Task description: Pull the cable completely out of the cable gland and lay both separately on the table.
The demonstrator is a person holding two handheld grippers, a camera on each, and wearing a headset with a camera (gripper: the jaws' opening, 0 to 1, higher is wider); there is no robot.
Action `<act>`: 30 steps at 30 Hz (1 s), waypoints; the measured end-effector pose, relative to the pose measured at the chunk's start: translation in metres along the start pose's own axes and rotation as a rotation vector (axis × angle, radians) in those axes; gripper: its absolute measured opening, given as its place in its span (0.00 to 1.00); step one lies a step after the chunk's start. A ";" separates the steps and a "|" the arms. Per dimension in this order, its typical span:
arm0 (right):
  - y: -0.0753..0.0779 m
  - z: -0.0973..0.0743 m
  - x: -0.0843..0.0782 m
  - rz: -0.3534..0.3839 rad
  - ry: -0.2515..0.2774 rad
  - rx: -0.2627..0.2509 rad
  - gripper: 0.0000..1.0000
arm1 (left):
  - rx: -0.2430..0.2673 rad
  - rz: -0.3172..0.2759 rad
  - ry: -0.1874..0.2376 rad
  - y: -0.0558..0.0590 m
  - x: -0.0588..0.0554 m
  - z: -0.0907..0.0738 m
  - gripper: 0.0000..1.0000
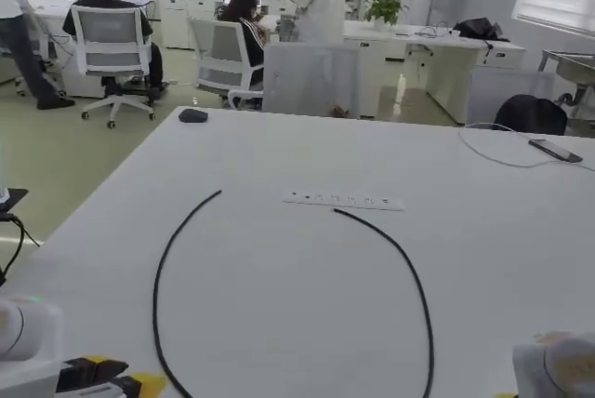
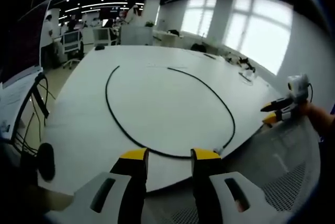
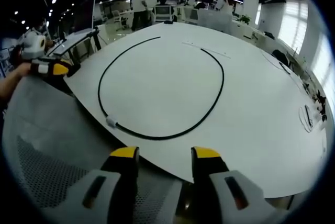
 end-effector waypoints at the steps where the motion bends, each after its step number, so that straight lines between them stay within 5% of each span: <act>1: 0.000 0.000 0.000 0.000 0.001 0.000 0.42 | -0.004 0.010 -0.016 0.001 -0.001 0.000 0.33; 10: 0.000 0.000 0.001 -0.002 0.005 0.001 0.42 | -0.053 0.197 -0.113 0.012 0.004 0.004 0.34; 18: 0.001 0.000 0.001 0.000 0.007 -0.002 0.42 | -0.121 0.374 -0.188 0.029 0.022 0.011 0.36; 30: 0.002 0.000 -0.001 0.007 -0.011 -0.012 0.42 | -0.254 0.485 -0.215 0.062 0.039 0.036 0.38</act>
Point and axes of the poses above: the centre of the closed fingertips' face, and the gripper's own axes: z roughly forward along the fingers, y roughly to its right, x roughly out of its top, the point moved 8 cm from there along -z, roughly backward along the fingers, and after that the axes turned 3 degrees about -z, right-handed, at the moved point
